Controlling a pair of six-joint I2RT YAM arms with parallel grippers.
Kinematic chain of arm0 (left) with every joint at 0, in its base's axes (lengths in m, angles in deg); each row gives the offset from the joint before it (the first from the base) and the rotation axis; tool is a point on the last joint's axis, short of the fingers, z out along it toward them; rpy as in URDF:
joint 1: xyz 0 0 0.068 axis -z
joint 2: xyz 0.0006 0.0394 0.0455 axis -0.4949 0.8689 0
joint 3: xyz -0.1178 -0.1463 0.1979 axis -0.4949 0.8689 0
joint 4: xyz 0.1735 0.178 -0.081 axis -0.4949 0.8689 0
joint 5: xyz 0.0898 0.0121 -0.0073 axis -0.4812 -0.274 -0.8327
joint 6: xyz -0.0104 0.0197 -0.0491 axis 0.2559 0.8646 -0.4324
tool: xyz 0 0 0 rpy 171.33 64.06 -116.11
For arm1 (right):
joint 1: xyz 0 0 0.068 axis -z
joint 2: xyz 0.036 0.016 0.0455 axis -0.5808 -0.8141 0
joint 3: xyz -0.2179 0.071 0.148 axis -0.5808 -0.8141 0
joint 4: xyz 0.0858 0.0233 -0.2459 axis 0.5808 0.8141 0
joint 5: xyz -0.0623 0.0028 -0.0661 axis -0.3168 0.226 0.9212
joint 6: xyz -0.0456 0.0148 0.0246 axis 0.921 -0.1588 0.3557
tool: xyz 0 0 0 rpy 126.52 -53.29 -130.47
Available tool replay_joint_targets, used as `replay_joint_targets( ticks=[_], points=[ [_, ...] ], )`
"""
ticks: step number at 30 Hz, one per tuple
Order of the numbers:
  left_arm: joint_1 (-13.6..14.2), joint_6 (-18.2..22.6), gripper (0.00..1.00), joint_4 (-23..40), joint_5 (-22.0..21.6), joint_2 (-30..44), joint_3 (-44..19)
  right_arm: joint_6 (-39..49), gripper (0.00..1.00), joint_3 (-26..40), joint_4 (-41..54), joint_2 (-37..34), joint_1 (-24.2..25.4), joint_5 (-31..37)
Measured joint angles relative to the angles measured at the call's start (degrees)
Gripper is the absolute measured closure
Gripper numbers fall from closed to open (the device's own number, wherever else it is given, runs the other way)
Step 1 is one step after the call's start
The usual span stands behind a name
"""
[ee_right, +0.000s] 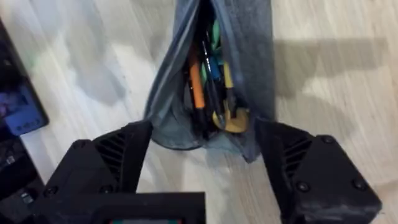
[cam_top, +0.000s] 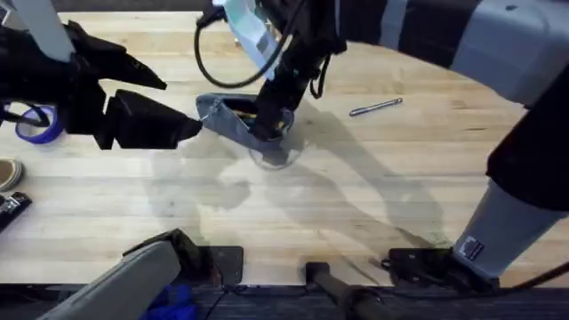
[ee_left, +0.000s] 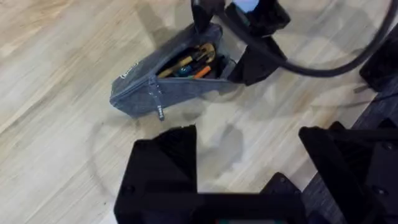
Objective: Unzip the bag, pick up the pens from the table one at a time and place them inside, then zip the bag closed.
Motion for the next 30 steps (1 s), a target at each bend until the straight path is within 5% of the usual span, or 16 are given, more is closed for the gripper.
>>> replay_joint_targets(
  ticks=[13, 28, 30],
  points=[
    [0.0, 0.0, 0.006, -0.5, 0.0, 0.0, 0.0, -1.8, 0.005, 11.7, 12.0, 0.8, 2.3, 0.0],
    [0.0, 0.0, 0.006, -0.6, 0.0, 0.0, 0.0, -3.3, 0.004, 11.9, 14.4, 11.9, 9.3, 0.0],
    [0.0, 0.0, 0.005, -0.6, 0.0, 0.0, 0.0, -8.7, 0.005, 12.0, 14.7, 14.4, 13.5, 4.0]
  ],
)
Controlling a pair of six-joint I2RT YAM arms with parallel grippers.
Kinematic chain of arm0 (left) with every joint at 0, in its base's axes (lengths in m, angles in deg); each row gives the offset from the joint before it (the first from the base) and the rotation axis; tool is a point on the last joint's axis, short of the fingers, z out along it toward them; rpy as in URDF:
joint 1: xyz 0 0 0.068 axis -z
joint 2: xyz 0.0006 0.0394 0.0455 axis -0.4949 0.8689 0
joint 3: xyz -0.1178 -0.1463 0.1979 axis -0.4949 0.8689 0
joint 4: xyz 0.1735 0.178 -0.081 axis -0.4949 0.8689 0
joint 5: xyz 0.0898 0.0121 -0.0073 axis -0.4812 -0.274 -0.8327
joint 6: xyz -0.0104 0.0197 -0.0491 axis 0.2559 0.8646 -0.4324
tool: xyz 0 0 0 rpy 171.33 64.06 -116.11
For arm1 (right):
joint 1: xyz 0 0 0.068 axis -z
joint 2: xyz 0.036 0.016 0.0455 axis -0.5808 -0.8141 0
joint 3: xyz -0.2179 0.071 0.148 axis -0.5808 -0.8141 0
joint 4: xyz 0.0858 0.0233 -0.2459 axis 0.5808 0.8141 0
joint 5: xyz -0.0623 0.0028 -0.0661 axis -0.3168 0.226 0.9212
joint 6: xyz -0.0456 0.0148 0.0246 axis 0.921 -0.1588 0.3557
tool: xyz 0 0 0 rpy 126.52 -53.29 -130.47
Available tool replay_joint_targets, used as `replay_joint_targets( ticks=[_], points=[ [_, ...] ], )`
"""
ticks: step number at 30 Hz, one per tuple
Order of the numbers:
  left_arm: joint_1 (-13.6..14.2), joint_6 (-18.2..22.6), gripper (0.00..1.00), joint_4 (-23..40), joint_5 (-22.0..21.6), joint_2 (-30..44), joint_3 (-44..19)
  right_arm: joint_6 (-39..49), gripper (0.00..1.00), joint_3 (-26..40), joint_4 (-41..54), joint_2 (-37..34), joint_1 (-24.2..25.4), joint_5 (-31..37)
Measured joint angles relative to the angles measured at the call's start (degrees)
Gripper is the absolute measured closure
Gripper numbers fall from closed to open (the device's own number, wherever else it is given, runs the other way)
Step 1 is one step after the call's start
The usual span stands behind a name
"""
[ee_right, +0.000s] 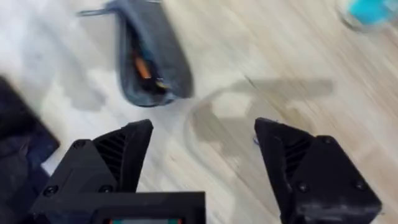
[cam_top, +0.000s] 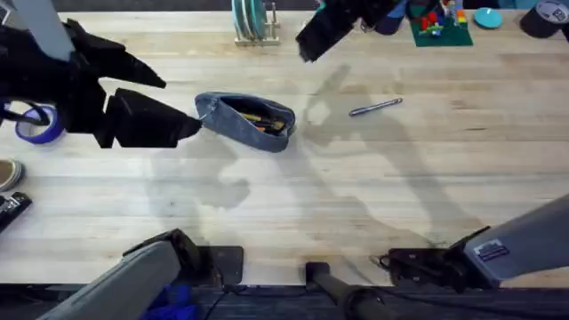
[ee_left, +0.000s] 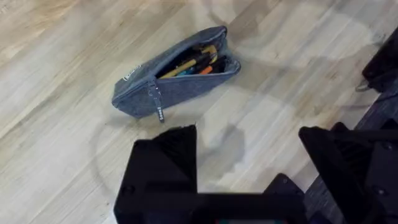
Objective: Unzip the bag, pick up the pens from the table one at a time and place them inside, then zip the bag closed.
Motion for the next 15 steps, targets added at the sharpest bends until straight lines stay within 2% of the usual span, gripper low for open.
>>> replay_joint_targets(
  ticks=[7, 15],
  points=[
    [0.0, 0.0, 0.005, 0.0, 0.0, 0.0, 0.0, -7.4, 0.004, 0.1, 2.3, 0.2, 3.1, 7.6],
    [0.0, 0.0, 0.006, 0.0, 0.0, 0.0, 0.0, -9.5, 0.004, 0.1, 3.4, 0.2, 3.7, 9.8]
  ],
)
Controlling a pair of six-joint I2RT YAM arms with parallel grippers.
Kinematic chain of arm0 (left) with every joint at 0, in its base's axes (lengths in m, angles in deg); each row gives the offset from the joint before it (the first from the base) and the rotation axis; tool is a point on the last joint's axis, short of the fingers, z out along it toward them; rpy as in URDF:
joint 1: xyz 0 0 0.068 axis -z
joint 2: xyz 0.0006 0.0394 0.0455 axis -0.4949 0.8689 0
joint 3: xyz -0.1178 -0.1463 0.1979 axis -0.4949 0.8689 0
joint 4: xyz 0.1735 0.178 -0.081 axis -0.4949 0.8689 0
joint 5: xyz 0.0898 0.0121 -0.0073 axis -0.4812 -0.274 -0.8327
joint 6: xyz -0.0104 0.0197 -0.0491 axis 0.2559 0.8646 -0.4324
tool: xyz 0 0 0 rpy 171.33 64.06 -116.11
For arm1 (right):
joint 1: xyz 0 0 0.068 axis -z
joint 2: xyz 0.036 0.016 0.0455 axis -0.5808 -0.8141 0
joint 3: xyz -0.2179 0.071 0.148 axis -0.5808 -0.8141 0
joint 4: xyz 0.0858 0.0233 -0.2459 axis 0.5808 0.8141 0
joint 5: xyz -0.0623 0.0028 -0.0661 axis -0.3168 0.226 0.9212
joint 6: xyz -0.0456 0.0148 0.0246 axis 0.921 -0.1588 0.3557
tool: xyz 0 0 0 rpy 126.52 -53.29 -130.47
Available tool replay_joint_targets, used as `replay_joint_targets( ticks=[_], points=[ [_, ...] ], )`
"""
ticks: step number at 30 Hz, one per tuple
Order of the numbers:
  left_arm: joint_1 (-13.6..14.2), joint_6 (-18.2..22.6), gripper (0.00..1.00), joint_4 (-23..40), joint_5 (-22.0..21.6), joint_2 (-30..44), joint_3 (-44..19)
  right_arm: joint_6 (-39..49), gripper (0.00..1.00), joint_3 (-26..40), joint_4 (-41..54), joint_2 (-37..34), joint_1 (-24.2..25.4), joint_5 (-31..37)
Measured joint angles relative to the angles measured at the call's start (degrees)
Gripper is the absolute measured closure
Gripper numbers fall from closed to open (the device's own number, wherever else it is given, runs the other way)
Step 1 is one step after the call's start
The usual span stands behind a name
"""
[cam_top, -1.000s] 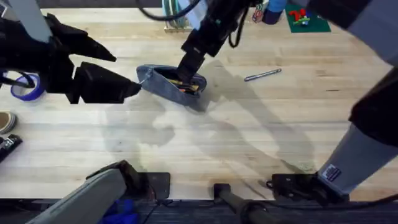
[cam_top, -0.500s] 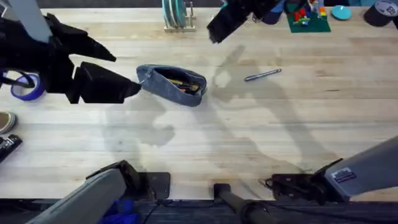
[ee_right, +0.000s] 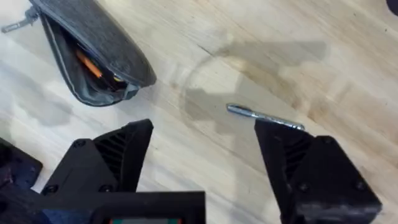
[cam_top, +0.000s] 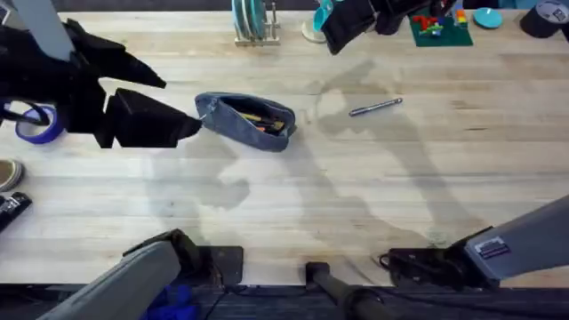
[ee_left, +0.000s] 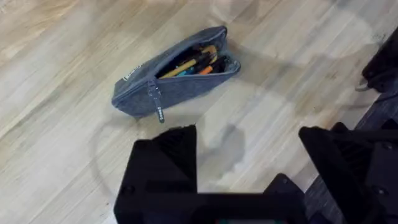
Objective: Unzip the bag, pick up the pens from the table one at a time and place them inside, then zip the bag closed.
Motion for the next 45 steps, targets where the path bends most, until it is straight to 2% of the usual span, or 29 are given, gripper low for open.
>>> replay_joint_targets(
  ticks=[5, 12, 22, 28, 32, 35, 39, 45],
  points=[
    [0.0, 0.0, 0.006, 0.0, 0.0, 0.0, 0.0, 0.9, 0.004, 0.0, 3.4, 0.0, 0.0, 0.1],
    [0.0, 0.0, 0.006, -0.2, 0.0, 0.0, 0.0, 9.3, 0.004, 0.0, 10.8, 0.0, 1.3, 0.1],
    [0.0, 0.0, 0.006, -0.4, 0.0, 0.0, 0.0, 18.5, 0.004, 0.0, 12.6, 0.0, 10.5, 4.9],
    [0.0, 0.0, 0.006, -1.0, 0.0, 0.0, 0.0, 32.5, 0.004, 0.0, 12.7, 0.0, 15.6, 1.3],
    [0.0, 0.0, 0.006, -1.1, 0.0, 0.0, 0.0, 44.1, 0.004, 0.0, 11.1, 0.0, 16.6, 0.2],
    [0.0, 0.0, 0.006, -1.1, 0.0, 0.0, 0.0, 49.7, 0.004, 0.0, 7.8, 0.0, 16.8, -0.2],
    [0.0, 0.0, 0.006, -1.1, 0.0, 0.0, 0.0, 54.9, 0.004, 0.0, 6.5, -0.1, 16.8, -0.6],
    [0.0, 0.0, 0.006, -1.1, -0.3, 0.0, 0.0, 57.8, 0.004, 0.1, 7.6, -1.4, 16.8, -0.8]
  ],
)
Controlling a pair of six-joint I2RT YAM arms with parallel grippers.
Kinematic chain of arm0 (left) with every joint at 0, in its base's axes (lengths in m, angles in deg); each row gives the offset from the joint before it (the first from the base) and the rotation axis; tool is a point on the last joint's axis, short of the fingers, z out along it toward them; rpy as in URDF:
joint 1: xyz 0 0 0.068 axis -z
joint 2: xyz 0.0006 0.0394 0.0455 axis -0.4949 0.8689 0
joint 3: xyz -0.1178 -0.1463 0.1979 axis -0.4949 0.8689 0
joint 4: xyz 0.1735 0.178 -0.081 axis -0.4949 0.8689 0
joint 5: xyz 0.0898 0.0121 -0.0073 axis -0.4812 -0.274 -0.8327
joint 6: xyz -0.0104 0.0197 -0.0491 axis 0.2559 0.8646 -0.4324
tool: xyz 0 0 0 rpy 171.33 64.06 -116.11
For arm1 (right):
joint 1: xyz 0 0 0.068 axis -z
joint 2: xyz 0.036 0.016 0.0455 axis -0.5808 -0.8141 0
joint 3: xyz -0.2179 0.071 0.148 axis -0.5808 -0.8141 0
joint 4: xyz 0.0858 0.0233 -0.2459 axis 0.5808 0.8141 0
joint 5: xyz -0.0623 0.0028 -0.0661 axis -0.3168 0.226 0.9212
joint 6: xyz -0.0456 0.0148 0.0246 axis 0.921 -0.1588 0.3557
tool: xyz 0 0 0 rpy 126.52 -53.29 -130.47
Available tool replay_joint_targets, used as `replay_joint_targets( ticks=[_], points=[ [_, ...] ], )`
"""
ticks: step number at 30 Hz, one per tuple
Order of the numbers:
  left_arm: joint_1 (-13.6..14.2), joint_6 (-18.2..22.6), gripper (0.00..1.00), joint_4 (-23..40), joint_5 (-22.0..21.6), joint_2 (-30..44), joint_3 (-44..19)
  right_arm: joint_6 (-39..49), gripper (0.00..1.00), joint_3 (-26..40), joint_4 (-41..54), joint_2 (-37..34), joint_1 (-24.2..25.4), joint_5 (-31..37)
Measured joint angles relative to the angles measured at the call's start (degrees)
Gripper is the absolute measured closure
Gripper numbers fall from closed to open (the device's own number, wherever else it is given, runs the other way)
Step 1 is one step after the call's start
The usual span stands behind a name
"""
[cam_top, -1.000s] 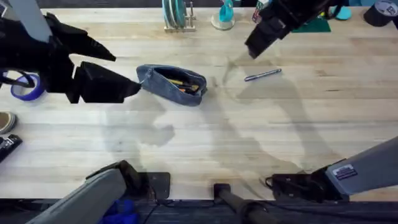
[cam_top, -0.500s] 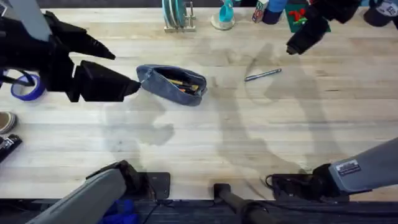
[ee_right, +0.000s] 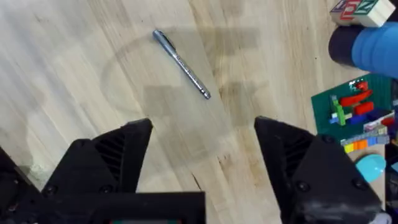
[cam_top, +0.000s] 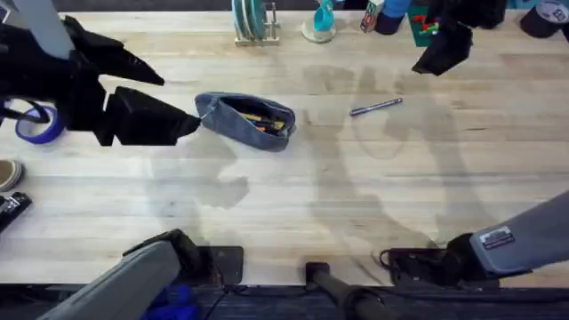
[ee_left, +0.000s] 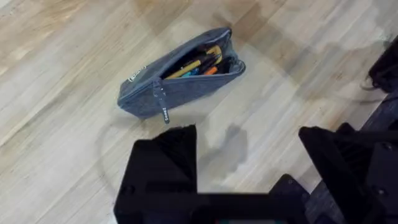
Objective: Unzip the bag, pick up the pens from the table one at a time and place them inside, then zip the bag closed.
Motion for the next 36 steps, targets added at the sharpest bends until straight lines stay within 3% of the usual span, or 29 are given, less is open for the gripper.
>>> replay_joint_targets(
  ticks=[6, 12, 19, 26, 36],
  points=[
    [0.0, 0.0, 0.006, -0.1, -0.2, 0.0, 0.0, 1.0, 0.004, -2.8, -0.2, -0.1, 0.0, 0.0],
    [0.0, 0.0, 0.005, -0.1, -0.2, 0.0, 0.0, 1.3, 0.004, -12.6, -2.6, -0.1, 0.0, 0.0],
    [0.0, 0.0, 0.005, -0.3, -0.6, 0.0, 0.0, 1.3, 0.005, -25.0, -12.6, -0.1, 0.0, 0.0],
    [0.0, 0.0, 0.005, -0.3, -0.8, 0.0, 0.0, 1.7, 0.005, -26.5, -17.0, -0.7, 0.0, 0.0],
    [0.0, 0.0, 0.006, -0.3, -0.8, 0.0, 0.0, 1.7, 0.015, -26.6, -21.1, -7.5, 0.0, -0.1]
  ],
)
